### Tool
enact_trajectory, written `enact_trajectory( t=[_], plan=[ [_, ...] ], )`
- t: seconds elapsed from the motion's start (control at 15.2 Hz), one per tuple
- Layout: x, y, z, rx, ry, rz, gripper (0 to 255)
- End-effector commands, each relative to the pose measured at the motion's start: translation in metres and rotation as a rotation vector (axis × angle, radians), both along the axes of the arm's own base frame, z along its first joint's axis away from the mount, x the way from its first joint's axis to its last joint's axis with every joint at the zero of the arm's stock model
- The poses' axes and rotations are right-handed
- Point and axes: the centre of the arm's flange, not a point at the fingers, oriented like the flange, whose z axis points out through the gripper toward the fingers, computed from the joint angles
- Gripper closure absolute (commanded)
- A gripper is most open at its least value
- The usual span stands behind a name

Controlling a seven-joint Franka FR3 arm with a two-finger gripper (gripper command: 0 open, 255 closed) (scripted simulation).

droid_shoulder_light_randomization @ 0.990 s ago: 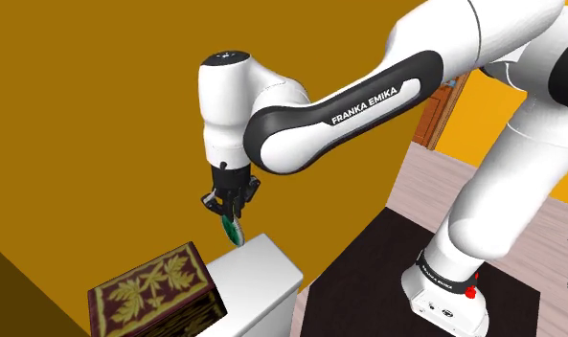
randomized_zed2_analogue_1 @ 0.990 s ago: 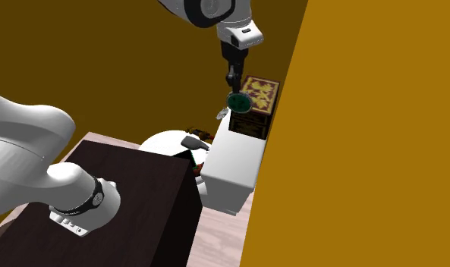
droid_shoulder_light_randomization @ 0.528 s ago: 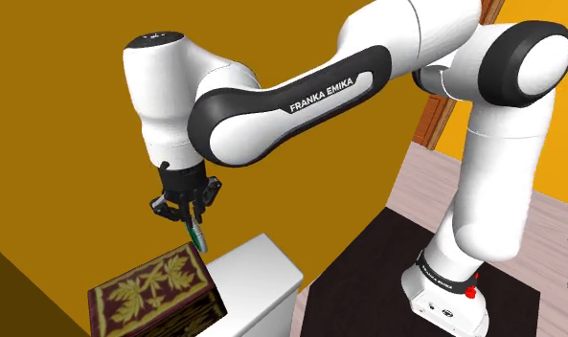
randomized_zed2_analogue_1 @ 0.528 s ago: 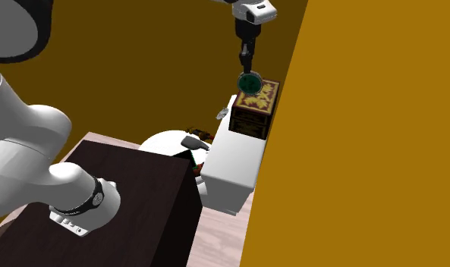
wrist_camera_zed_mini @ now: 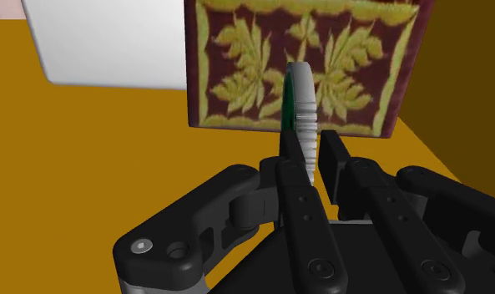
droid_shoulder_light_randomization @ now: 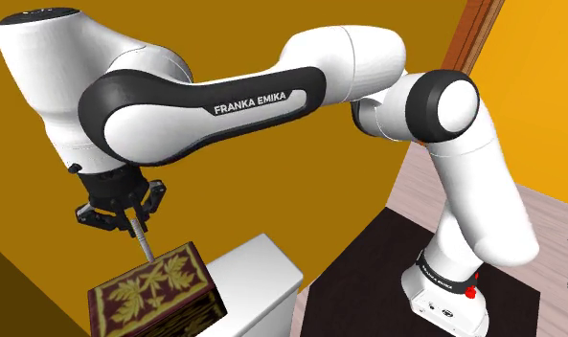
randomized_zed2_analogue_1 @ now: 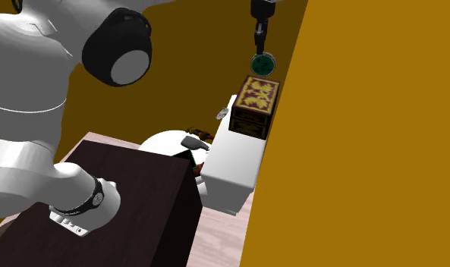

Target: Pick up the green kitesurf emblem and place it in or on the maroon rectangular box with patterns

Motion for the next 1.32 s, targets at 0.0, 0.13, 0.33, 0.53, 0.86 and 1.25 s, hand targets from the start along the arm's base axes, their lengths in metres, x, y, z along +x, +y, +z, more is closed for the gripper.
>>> enact_trajectory(
  t=[0.0, 0.13, 0.33, 0.53, 0.86, 1.25],
  plan=[
    [0.009, 0.024, 0.005, -0.003, 0.0, -0.003, 255],
    [0.009, 0.024, -0.006, -0.003, 0.0, -0.003, 255],
    [0.009, 0.024, -0.022, -0.003, 0.0, -0.003, 255],
    [0.009, 0.024, -0.038, -0.003, 0.0, -0.003, 255],
    [0.009, 0.024, -0.064, -0.003, 0.0, -0.003, 255],
    [0.009, 0.024, -0.096, -0.003, 0.0, -0.003, 255]
  ],
)
